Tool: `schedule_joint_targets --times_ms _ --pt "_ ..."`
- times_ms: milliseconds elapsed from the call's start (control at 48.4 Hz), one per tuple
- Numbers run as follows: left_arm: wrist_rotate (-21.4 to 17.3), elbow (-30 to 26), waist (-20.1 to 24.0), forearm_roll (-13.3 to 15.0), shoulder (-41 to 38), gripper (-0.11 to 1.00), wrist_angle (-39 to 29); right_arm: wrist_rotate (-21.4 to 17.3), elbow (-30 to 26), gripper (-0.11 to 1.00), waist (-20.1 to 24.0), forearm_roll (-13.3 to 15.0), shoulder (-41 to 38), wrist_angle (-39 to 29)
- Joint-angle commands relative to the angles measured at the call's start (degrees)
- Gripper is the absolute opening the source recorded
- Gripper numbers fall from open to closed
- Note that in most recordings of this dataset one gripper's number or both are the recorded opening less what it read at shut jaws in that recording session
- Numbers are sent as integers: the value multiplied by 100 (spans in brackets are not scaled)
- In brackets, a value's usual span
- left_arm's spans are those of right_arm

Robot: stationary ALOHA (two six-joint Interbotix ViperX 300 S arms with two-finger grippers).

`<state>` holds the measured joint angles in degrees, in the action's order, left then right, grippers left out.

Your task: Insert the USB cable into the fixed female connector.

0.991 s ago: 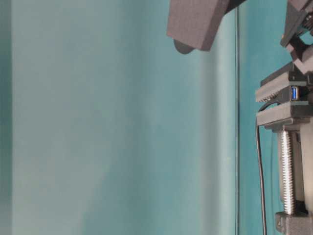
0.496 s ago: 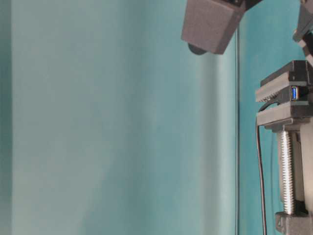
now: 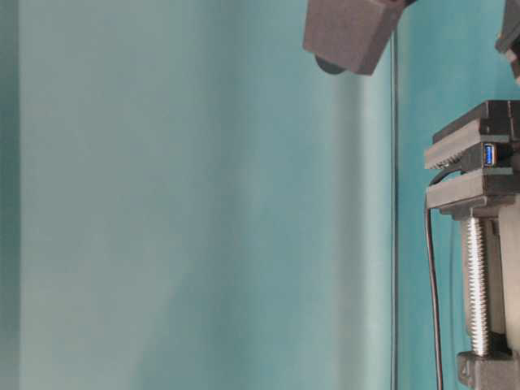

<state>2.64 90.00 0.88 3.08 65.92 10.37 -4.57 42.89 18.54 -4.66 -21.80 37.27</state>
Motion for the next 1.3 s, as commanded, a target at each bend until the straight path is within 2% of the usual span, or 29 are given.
schedule_joint_targets --times_ms 0,227,413,454,826,1033,1280 --pt "-70 -62 -9 -26 -88 88 53 -18 0 59 105 -18 193 -53" --pt "-70 -70 -9 -18 -88 88 53 -18 44 54 158 -18 185 -88" --pt "-79 -70 -9 -26 -88 88 53 9 97 30 246 62 193 -53" --pt "-79 -70 -9 -18 -88 88 53 9 105 27 264 97 193 -18" --pt "53 18 -9 -26 -79 88 9 123 105 30 299 158 185 290" --pt "53 18 -9 -18 -79 88 9 272 158 21 299 158 185 650" --pt "53 18 -9 -26 -79 88 9 387 114 21 290 158 185 580"
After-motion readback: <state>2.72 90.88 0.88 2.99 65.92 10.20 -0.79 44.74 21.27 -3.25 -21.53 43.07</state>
